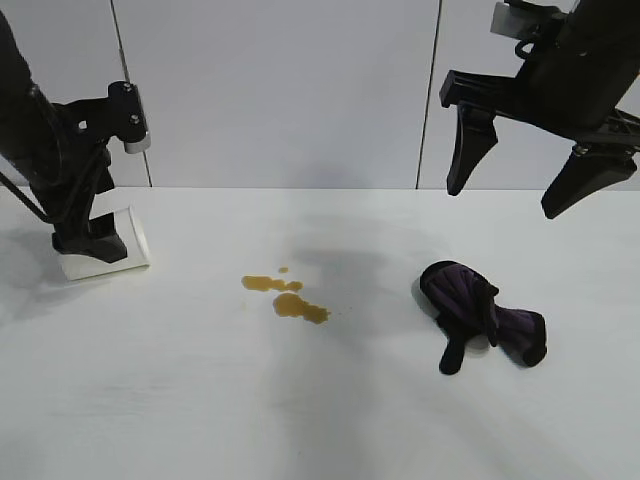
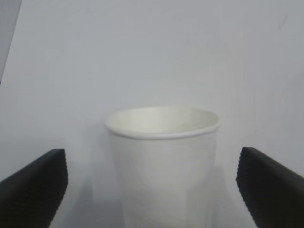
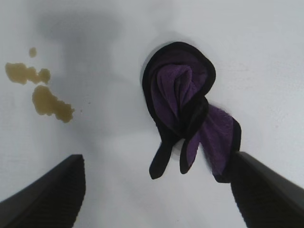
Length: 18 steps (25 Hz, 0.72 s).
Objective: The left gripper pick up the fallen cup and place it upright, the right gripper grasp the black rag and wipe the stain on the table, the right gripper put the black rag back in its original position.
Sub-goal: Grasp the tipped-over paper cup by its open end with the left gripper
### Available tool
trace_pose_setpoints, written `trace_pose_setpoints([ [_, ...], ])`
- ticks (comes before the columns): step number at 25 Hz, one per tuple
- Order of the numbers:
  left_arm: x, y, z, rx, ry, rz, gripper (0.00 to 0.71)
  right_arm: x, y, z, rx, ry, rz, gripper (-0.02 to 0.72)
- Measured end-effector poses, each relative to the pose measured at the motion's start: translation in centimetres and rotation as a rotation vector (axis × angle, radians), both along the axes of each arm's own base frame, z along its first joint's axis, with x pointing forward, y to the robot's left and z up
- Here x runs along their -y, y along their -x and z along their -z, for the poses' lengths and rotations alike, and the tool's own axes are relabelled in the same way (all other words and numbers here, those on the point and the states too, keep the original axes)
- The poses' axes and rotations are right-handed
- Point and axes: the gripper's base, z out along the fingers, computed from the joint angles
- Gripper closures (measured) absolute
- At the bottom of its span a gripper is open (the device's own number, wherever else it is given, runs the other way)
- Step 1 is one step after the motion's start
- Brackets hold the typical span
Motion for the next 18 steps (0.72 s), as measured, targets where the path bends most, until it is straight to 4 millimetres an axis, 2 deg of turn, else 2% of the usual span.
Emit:
trace_pose_setpoints([
  [4,-0.6,-0.4,0.8,-0.018,0.019,-0.035,0.017,0.0,0.0,0.0,0.0,0.0,0.0,0.123],
  [10,-0.2,-1.0,0.3,-0.016,0.082,-0.074,0.017,0.0,0.0,0.0,0.001,0.001,-0.001,0.123],
  [18,0.5,-1.4,2.0,-0.084,0.114,-0.061,0.023,0.0,0.0,0.0,0.006,0.006,-0.011,0.123],
])
